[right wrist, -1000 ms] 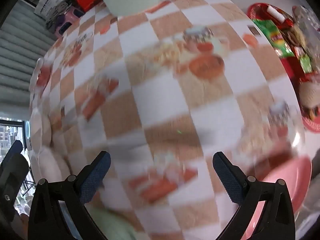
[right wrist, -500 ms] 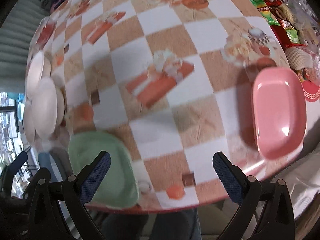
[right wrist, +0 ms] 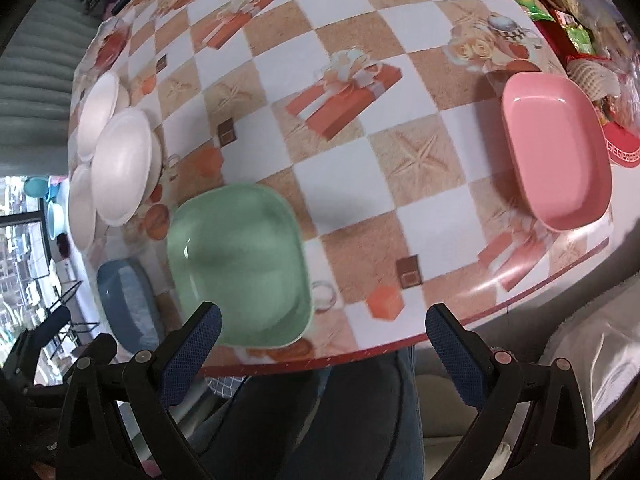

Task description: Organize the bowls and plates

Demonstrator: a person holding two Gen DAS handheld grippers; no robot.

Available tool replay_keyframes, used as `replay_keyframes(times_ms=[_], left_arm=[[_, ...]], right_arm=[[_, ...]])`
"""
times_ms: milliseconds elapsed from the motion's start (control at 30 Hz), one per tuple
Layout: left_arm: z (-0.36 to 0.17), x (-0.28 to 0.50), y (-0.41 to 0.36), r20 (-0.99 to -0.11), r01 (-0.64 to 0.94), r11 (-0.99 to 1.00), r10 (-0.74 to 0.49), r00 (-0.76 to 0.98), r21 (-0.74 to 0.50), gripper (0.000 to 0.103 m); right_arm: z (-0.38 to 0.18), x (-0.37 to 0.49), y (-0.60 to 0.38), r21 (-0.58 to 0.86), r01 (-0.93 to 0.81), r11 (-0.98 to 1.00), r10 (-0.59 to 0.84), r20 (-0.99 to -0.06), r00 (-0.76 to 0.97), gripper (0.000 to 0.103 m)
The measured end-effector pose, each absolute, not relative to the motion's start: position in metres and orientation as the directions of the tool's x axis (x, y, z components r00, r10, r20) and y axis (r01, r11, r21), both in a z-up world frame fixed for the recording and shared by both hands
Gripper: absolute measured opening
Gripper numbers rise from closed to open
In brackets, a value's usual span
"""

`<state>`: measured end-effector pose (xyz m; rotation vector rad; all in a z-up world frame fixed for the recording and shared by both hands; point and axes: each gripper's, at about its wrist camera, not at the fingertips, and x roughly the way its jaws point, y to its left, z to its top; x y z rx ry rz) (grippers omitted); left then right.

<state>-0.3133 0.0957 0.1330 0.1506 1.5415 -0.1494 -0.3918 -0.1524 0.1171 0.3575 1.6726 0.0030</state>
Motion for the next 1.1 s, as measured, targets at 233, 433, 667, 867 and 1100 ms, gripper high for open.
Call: replay_keyframes(times_ms=[233,433,667,867,1100], left_arm=[[0.146,-0.310,0.112,-0.999,0.165,0.986,0.011,0.051,0.020,0.103],[0.149,-0.310,0.113,-0.998,0.181,0.983,0.025,0.049,0.033,0.103],[0.150,-0.311,0.113,-0.998,0.180,0.983,0.020,0.054,0.030,0.103],[0.154,-0.309,0.117,-0.998,0.161,0.987,0.015,0.063,0.025,0.103],[0.154,-0.306,0.121,-0.998,0.161,0.987,0.010,0.059,0.019,0.103]], right_arm=[[0.125,-0.395,-0.138,0.208,0.172,0.963,0.224,-0.971,-0.081,0.103],[0.135,-0.395,-0.137,0.192,0.156,0.969,0.205,-0.977,-0.066,0.103],[0.137,-0.392,-0.134,0.180,0.148,0.973,0.193,-0.978,-0.081,0.103],[0.139,-0.388,-0.130,0.169,0.114,0.979,0.179,-0.980,-0.087,0.103],[0.138,-0.389,-0.127,0.158,0.104,0.982,0.168,-0.981,-0.094,0.103]])
